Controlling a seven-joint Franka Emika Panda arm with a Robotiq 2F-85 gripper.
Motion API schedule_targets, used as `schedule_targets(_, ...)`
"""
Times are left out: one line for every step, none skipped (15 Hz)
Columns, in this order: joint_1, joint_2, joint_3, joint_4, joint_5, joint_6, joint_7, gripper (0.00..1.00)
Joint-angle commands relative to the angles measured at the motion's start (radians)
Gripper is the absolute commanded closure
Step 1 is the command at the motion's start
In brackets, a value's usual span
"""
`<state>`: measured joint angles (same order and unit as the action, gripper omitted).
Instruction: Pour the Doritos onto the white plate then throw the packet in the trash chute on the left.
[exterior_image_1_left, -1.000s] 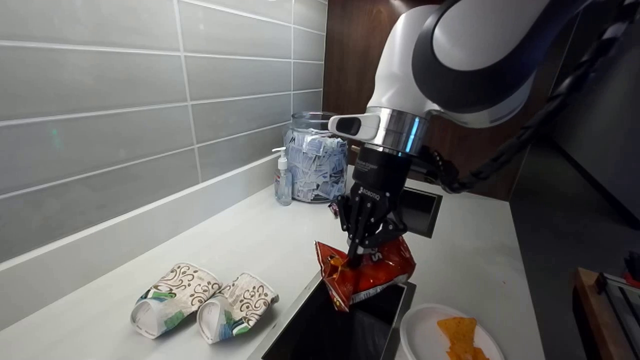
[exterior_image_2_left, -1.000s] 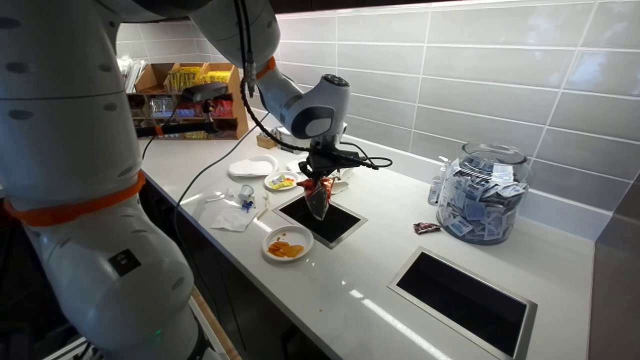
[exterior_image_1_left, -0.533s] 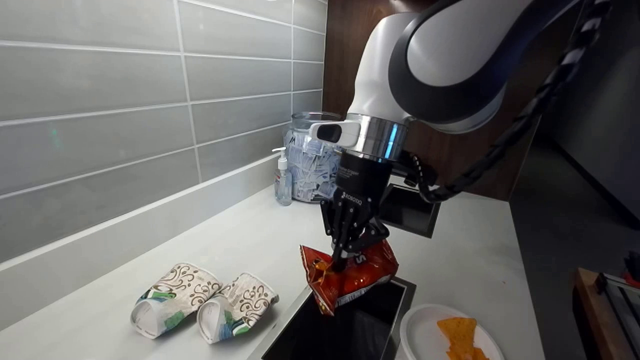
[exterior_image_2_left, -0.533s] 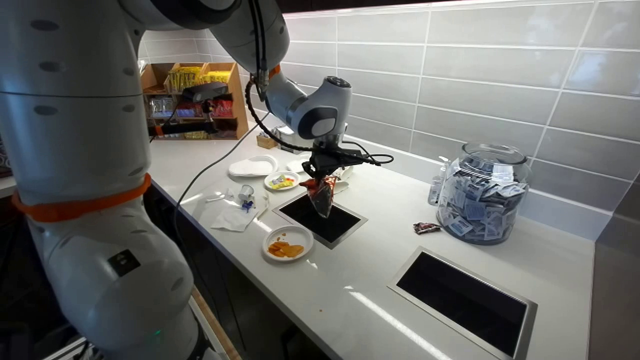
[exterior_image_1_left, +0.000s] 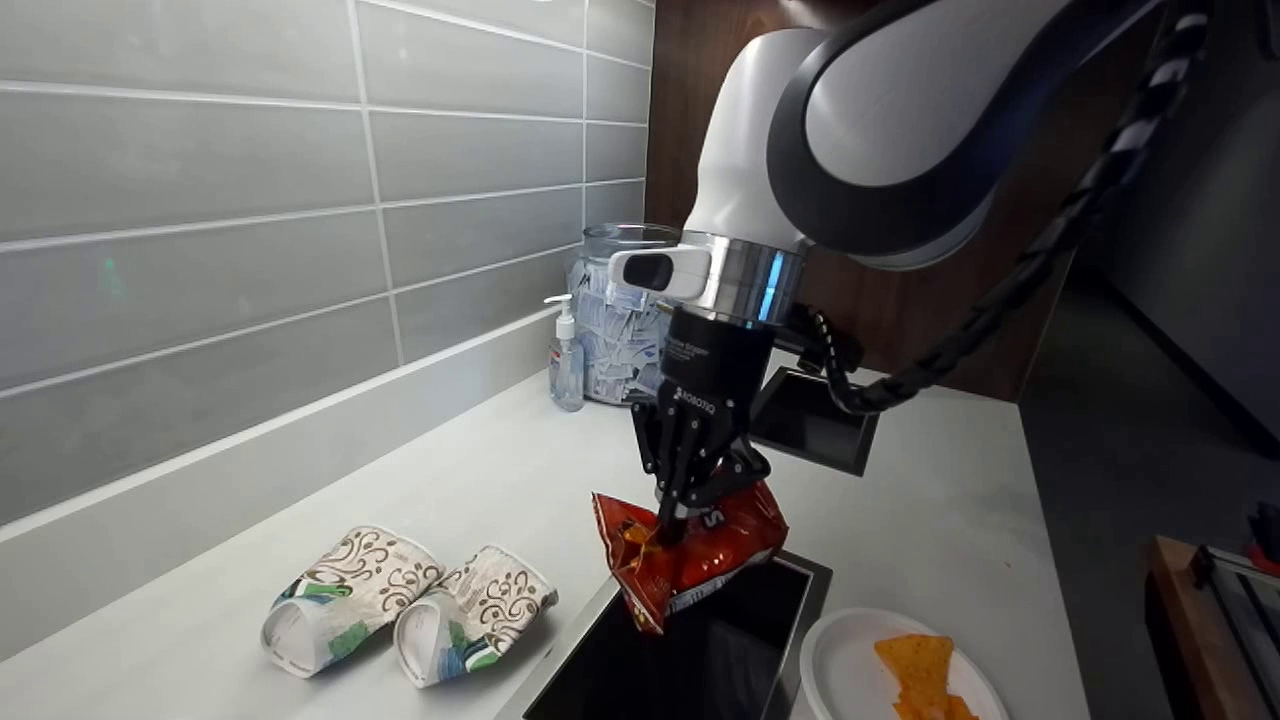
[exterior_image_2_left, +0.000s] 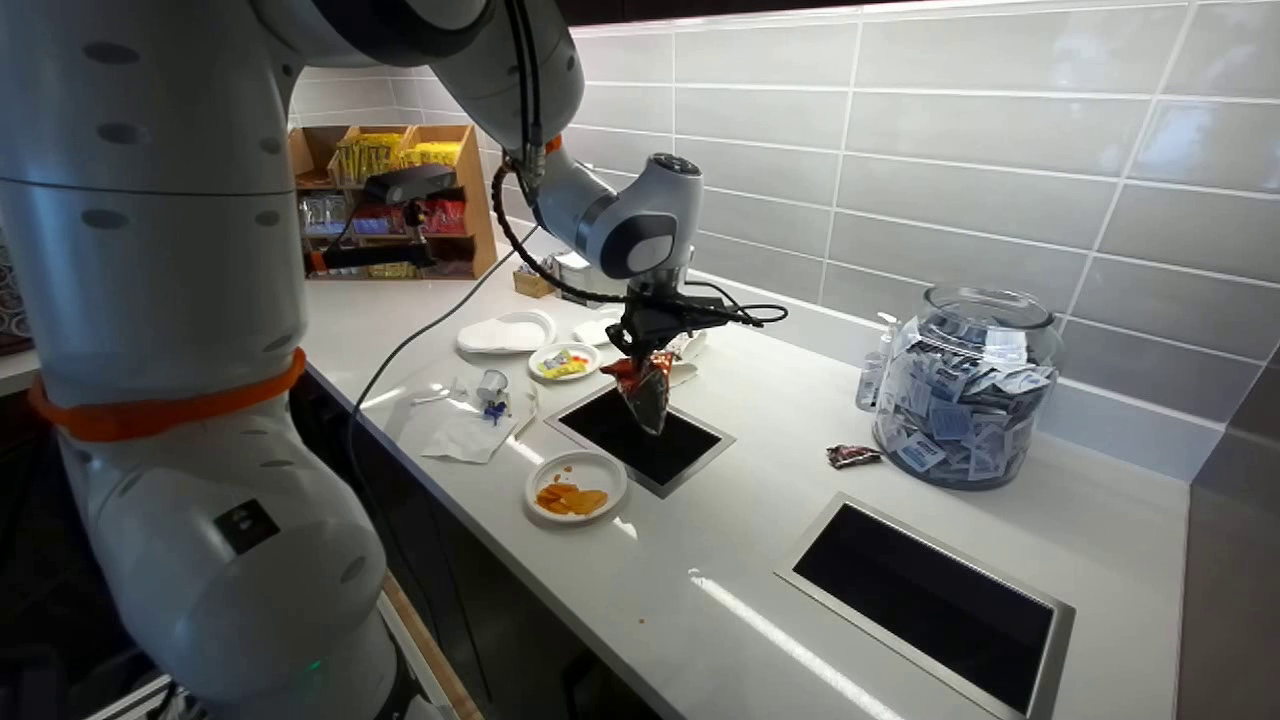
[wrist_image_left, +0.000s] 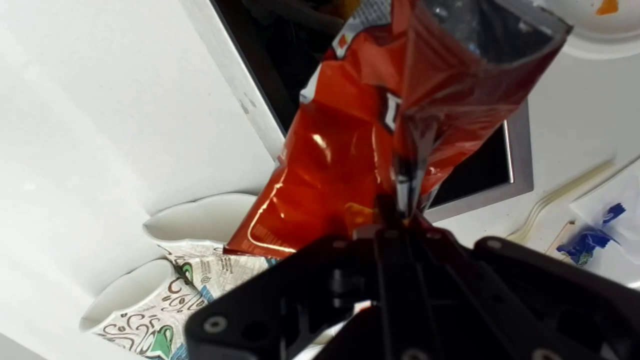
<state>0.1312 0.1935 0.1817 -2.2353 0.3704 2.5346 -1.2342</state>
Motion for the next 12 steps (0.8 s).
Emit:
schedule_targets(-0.019,0.016,0.016,0.012,-0.041,-0.002,0.009,1.0)
schedule_targets(-0.02,0.017,0.017,0.013,-0.041,-0.003,0.006,0.74)
schedule_targets(-0.02,0.018,0.017,0.014,-0.042,-0.004,0.008,0.73)
schedule_targets(-0.021,0.018,0.018,0.014,-0.043,-0.004,0.007,0.68)
schedule_targets(-0.021,0.018,0.018,0.014,-0.044,-0.004,0.007,0.6)
schedule_targets(-0.022,0.018,0.019,0.014,-0.044,-0.005,0.005,0.53)
schedule_targets(-0.022,0.018,0.02,0.014,-0.044,-0.005,0.006,0.44)
schedule_targets(-0.023,0.018,0.022,0.014,-0.044,-0.005,0.005,0.38)
schedule_targets(-0.023,0.018,0.023,0.014,-0.044,-0.005,0.004,0.31)
schedule_targets(-0.024,0.018,0.023,0.015,-0.045,-0.006,0.004,0.22)
schedule_targets(-0.023,0.018,0.023,0.015,-0.047,-0.006,0.005,0.16)
schedule_targets(-0.024,0.018,0.024,0.015,-0.047,-0.007,0.004,0.09)
